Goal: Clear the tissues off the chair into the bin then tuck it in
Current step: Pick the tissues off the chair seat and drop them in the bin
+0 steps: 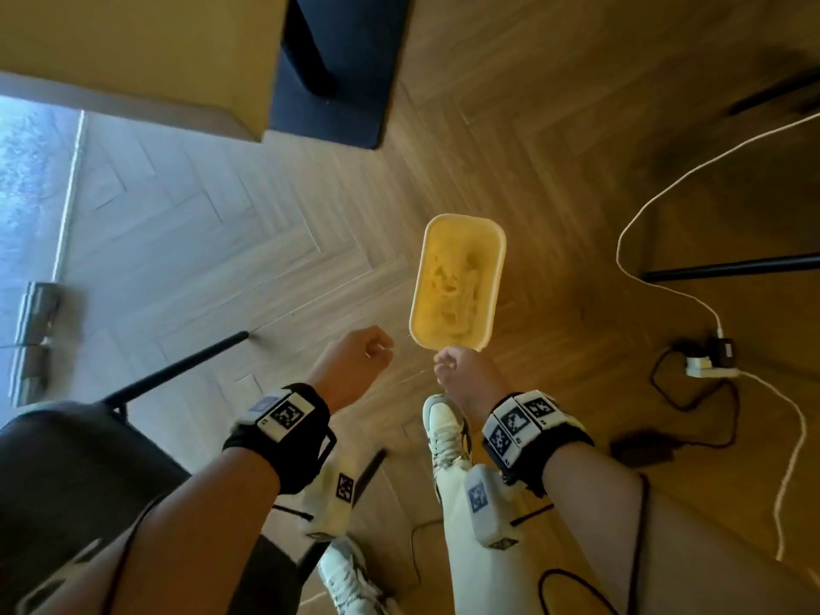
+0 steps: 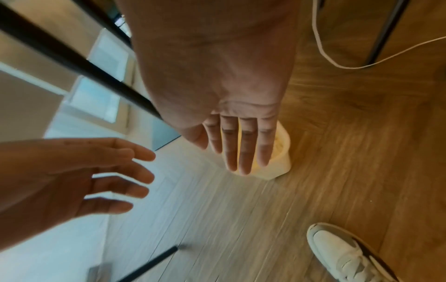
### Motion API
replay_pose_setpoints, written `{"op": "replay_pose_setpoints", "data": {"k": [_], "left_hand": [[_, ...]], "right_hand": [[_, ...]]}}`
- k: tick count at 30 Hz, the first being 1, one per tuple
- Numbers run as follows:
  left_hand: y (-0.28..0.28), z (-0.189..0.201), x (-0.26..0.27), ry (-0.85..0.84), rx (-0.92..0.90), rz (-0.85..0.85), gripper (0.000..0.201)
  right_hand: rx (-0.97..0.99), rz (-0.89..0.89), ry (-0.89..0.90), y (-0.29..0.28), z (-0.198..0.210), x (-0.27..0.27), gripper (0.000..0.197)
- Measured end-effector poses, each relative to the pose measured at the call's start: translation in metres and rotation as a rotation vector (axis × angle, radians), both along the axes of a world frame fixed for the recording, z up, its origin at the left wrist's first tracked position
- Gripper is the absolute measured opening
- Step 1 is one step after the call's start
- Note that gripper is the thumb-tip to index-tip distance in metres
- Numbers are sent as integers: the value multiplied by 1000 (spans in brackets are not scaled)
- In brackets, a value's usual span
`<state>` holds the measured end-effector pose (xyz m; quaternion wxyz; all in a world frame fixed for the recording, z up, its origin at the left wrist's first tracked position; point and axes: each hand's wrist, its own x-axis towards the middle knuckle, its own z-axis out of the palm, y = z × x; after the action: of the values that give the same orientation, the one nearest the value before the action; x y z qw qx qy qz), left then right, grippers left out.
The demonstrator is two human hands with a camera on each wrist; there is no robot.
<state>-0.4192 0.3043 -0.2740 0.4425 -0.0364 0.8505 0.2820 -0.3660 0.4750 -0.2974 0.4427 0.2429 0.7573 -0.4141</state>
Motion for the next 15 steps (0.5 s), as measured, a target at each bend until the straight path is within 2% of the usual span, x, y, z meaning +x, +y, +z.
{"op": "replay_pose_setpoints", "data": {"k": [5,8,12,15], "left_hand": [[-93,94,76,-19,-67,277,9],[-164,136,139,1,-162,461,15],[-254,150,223,49,-382,603,12],[-313,151,267,46,-491,708,14]], "right_hand": [[-110,297,85,-93,73,19,22],[-189,528,162,-173,112,39,23],[-267,751,235,-270,143,72,28],[-236,930,409,-330,142,94,46]]}}
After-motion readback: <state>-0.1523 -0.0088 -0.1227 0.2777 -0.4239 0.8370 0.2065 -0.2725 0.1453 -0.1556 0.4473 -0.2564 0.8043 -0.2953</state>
